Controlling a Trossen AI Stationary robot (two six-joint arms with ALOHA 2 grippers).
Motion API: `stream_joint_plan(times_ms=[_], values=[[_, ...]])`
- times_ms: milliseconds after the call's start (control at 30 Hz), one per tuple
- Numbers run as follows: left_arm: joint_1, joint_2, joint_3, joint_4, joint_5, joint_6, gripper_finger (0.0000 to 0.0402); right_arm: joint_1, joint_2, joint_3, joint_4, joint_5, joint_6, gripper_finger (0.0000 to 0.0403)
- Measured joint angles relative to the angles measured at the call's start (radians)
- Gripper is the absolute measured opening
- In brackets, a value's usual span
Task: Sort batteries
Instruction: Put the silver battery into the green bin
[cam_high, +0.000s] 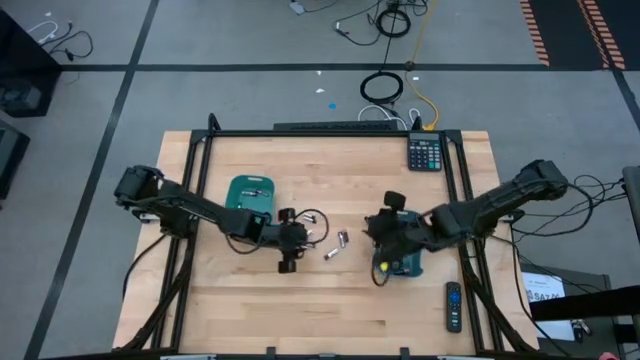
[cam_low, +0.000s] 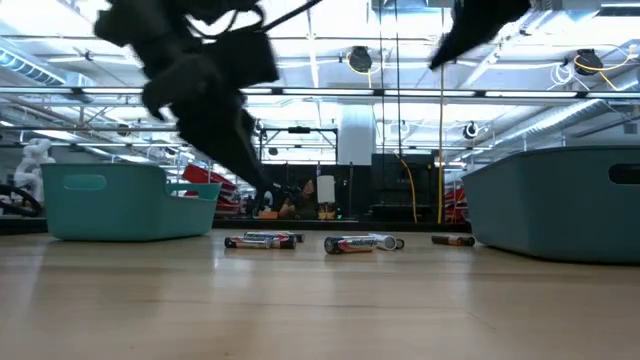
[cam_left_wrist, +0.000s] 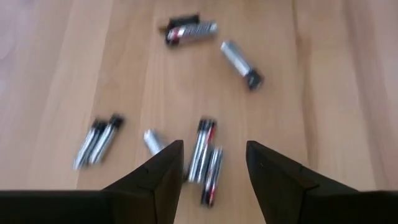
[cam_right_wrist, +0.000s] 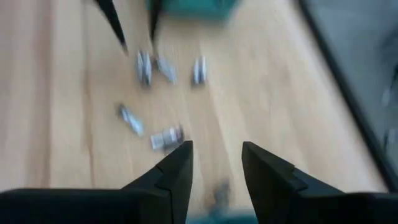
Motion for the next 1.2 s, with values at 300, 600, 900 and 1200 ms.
stream_joint_plan(times_ms=[300, 600, 900, 1200], values=[[-0.025, 0.17, 0.255, -0.078, 0.06, 0.003, 0.0185, 0.034, -0.109, -0.159, 0.239, 0.121, -0.094, 0.0125], [-0.073, 0.326, 0.38, -0.091, -0.031, -0.122, 0.0185, 0.184, -0.27, -0.258, 0.442, 0.364, -0.143, 0.0125], [-0.026, 0.409, 0.41, -0.098, -0.05, -0.159, 0.0184, 0.256, -0.28, -0.258, 0.436, 0.406, -0.143, 0.0125], [0.021, 0.436, 0.41, -0.117, 0.0, -0.102, 0.0073, 0.257, -0.28, -0.258, 0.432, 0.418, -0.146, 0.0125]])
